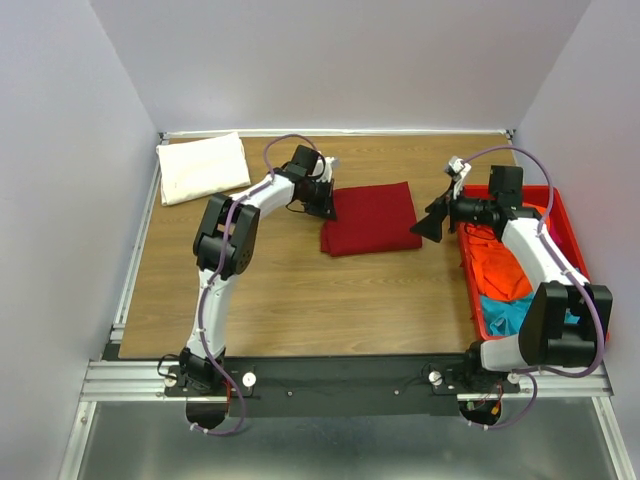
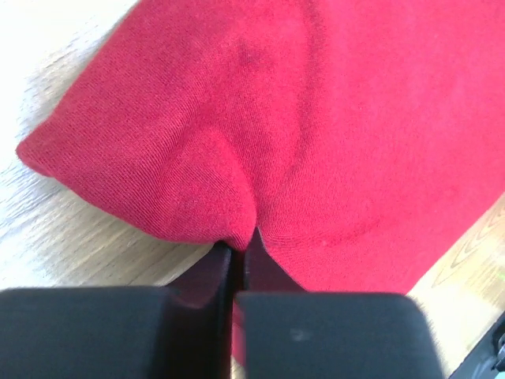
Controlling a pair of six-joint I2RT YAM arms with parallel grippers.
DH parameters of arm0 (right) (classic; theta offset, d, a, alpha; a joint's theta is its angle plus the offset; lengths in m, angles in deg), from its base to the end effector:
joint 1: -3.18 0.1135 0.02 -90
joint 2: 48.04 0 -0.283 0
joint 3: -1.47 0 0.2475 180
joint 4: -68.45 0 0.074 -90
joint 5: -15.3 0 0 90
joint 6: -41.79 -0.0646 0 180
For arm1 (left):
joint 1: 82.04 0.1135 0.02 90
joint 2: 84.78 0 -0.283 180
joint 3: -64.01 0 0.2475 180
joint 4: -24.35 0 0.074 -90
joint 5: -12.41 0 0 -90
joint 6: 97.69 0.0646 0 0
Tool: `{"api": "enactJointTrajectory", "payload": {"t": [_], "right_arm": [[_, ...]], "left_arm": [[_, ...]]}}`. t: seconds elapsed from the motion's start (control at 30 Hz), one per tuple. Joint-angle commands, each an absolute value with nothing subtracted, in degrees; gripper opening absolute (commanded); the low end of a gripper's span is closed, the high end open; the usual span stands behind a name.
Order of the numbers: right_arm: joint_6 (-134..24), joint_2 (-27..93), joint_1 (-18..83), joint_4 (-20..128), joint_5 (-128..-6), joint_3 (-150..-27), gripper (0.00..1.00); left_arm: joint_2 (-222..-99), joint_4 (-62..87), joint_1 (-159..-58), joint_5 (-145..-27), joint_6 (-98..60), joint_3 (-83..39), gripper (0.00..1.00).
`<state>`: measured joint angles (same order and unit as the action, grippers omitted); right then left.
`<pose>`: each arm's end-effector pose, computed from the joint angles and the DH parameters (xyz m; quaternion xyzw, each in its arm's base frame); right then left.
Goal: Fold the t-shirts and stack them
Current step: Neatly place the folded tshirt to the corner
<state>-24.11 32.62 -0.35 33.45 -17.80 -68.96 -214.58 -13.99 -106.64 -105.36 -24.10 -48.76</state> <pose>0.2974 0.0359 0.2712 -0.3237 0.7675 0.3478 0.4303 0.4533 -0.2406 0.1505 0.1374 0.9193 -0.3158 0.1904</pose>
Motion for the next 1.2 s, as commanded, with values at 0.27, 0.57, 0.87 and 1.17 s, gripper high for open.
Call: {"api": "enactJointTrajectory", "payload": {"t": [0.27,0.57,0.87,1.17], "right_arm": [[-23.3,30.9,-3.6,31.8,-14.2,-68.4,0.99],[-23.1,31.3,-3.9,31.7,-14.2,-68.3,0.99],[-23.2,31.4,-4.0,31.4,-13.7,-68.4,0.99],[-23.5,31.4,-4.1,31.0,-12.3,-68.6,0.99]], "left_arm": [[-196.3,-17.4,-105.9,-75.3,-13.7,-44.2,0.00],[-193.9,-18.4,-105.5,-52.5,-4.9,-42.5,0.00],[-195.9,-17.4,-104.4,-42.1,2.0,-47.4,0.00],[-199.7,-14.2,-102.8,-35.0,7.9,-52.1,0.00]]}}
